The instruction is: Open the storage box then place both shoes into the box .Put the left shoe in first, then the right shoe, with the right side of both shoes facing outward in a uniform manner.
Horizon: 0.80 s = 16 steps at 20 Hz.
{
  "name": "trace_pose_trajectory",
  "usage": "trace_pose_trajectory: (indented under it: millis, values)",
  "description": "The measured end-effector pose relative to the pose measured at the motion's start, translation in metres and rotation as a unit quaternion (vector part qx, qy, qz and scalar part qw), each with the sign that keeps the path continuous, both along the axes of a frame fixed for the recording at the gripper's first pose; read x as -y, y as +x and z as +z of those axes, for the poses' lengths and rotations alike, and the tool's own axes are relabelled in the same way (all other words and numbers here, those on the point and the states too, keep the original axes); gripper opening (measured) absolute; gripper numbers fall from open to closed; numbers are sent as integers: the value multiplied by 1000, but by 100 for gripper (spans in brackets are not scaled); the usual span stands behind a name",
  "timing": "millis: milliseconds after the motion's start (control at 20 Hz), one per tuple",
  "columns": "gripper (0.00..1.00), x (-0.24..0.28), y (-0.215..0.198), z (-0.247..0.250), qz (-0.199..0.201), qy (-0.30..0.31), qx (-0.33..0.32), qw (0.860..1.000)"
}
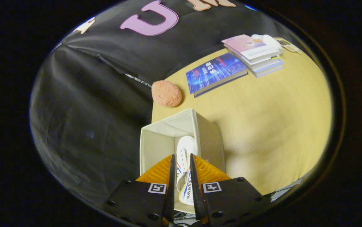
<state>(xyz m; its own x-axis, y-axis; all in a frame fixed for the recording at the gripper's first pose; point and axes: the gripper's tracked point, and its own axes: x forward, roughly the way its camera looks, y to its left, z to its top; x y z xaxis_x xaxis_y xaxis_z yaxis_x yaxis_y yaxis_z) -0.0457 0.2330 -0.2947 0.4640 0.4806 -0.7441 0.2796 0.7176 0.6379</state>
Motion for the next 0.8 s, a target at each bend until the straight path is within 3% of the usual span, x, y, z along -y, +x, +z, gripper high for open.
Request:
trace_pose_trajectory:
  millis: [150,300,800]
  values:
    - [28,40,16,10,-6,-34,72,997]
    - [28,87,34,43,-15,-88,157,984]
    - [27,196,62,170,-81,-224,343,908]
